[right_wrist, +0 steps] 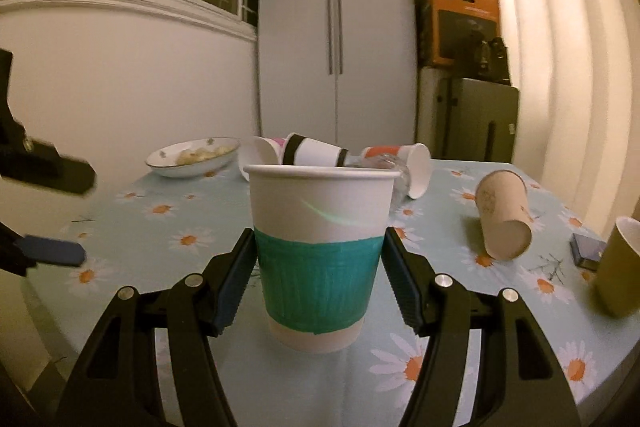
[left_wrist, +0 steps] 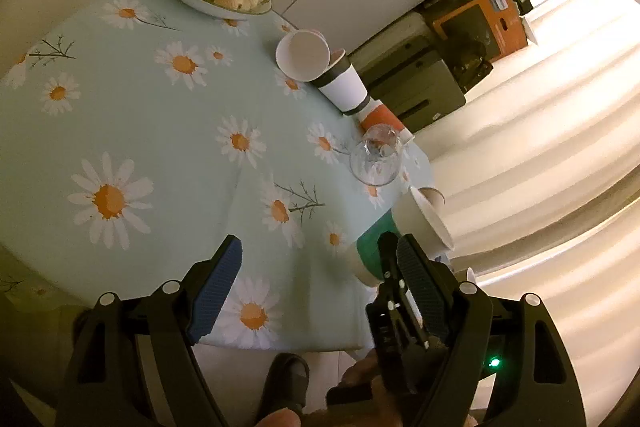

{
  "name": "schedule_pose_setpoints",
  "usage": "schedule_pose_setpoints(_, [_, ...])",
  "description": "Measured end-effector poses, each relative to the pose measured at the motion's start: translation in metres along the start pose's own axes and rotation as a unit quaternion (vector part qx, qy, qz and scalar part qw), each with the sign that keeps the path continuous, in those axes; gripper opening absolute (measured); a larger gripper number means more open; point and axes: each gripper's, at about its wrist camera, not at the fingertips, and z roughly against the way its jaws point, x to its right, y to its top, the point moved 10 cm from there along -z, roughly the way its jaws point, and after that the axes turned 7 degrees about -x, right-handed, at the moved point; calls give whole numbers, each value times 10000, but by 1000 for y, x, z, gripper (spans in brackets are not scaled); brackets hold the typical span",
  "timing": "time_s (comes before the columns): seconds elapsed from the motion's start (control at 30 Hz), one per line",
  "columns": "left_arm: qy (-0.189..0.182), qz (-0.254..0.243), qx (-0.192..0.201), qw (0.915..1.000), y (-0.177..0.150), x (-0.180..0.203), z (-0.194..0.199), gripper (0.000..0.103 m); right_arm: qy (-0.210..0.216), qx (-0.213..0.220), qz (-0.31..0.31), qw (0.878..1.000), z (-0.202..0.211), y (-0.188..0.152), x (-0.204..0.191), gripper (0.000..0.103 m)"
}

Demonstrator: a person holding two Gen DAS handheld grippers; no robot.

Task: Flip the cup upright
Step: 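Rotate the held teal-banded cup upright and lower it onto the tablecloth, then open the right gripper and withdraw it from the upright cup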

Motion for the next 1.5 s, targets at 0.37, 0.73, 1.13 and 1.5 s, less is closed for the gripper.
schedule_pose_setpoints(0.37, [74, -92, -37, 9999, -3, 1, -2, 78, -32, -91, 130, 9999, 3, -18, -4, 64])
schedule_pose_setpoints(0.73, [201, -232, -79, 9995, -7, 3, -5, 78, -6, -233, -217, 9995, 9, -18, 7, 83])
schedule_pose_setpoints(1.13, [285, -299, -17, 9991, -10, -2, 2, 78, 58, -94, -263, 9996, 44, 1, 6, 92])
schedule_pose_setpoints(1.5, [537, -889, 259, 9943, -22, 6, 27, 78, 242, 40, -287, 9993, 112, 15, 17, 97])
